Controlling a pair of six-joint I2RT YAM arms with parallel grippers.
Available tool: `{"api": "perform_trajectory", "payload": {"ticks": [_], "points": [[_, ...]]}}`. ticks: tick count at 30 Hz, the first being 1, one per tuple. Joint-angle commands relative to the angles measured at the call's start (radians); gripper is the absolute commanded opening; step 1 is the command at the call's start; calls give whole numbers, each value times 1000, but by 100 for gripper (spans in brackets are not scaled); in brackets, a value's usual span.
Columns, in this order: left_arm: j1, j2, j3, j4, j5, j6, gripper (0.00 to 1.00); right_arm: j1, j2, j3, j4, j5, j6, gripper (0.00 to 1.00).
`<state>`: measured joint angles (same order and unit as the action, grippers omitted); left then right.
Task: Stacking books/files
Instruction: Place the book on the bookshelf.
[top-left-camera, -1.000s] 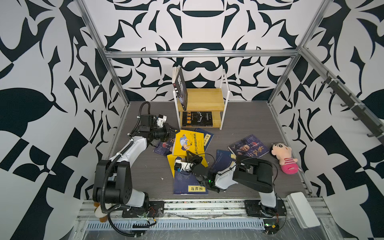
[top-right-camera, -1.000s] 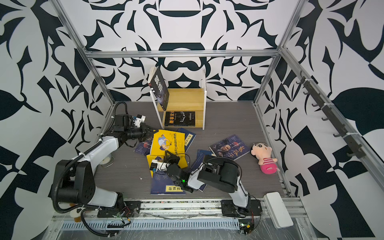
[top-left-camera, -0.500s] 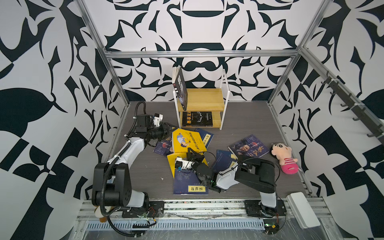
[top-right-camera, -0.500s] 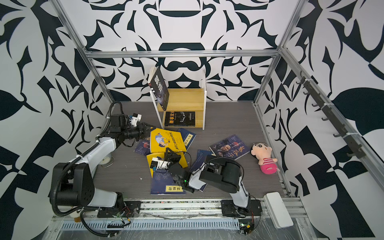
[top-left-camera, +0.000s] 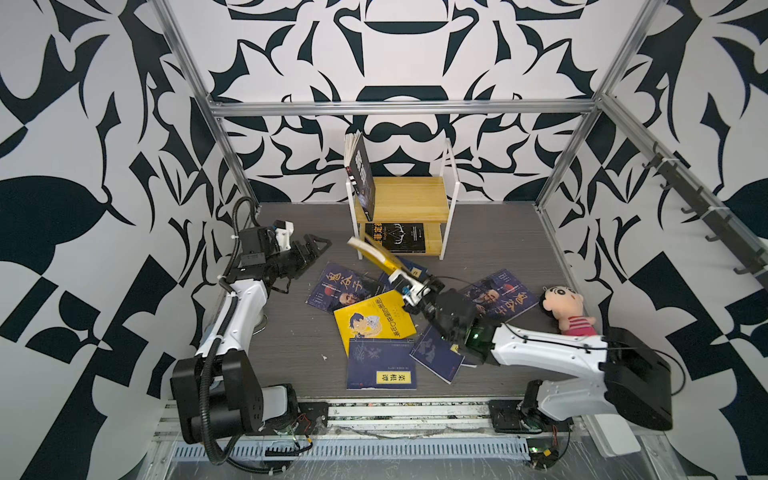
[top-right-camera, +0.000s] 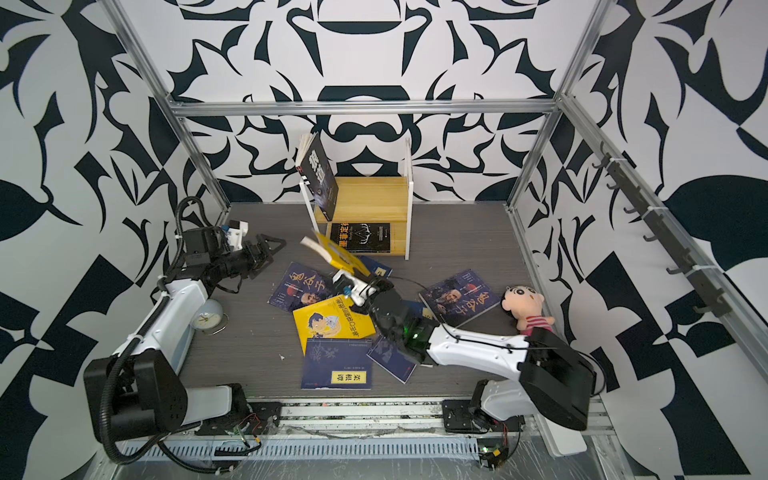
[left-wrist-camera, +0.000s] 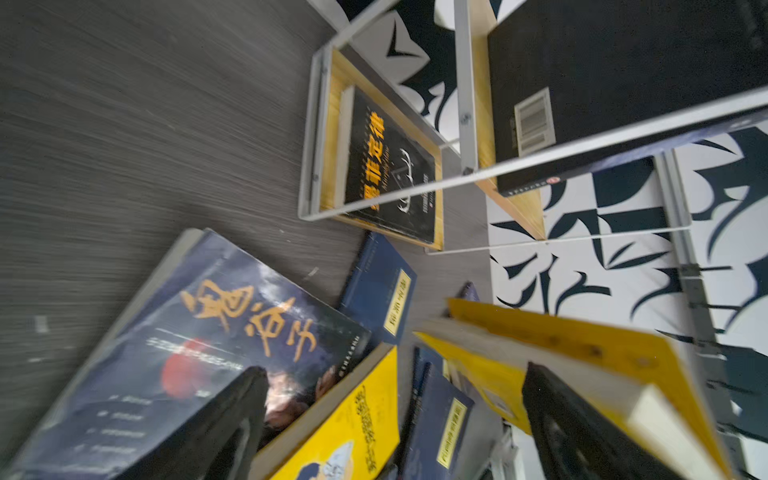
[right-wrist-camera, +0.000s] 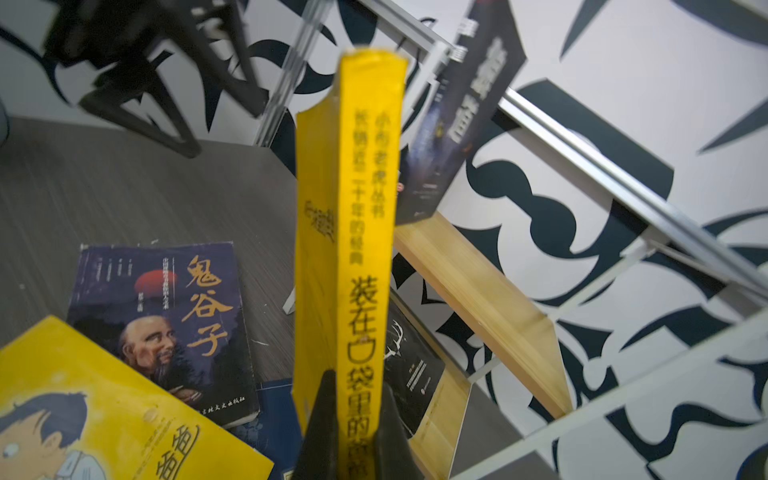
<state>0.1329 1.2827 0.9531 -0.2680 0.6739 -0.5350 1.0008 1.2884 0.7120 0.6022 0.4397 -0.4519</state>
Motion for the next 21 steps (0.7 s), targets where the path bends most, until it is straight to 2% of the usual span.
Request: {"api": "perform_trajectory", "payload": {"ticks": [1, 6, 12, 15, 21], "points": [[23, -73, 18, -103, -133, 165, 100, -57, -61, 126, -103, -97, 237, 0], [29, -135, -9, -160, -231, 348, 100, -173, -45, 295, -155, -65, 436, 0], [47, -199, -63, -171, -326, 495, 100, -268, 93, 491, -101, -79, 570, 0], [60, -216, -80, -149, -342, 524, 100, -283, 184, 559, 7, -57, 573, 0], [112, -234, -98, -116, -276, 485, 100, -286, 381, 711, 164, 6, 517, 0]]}}
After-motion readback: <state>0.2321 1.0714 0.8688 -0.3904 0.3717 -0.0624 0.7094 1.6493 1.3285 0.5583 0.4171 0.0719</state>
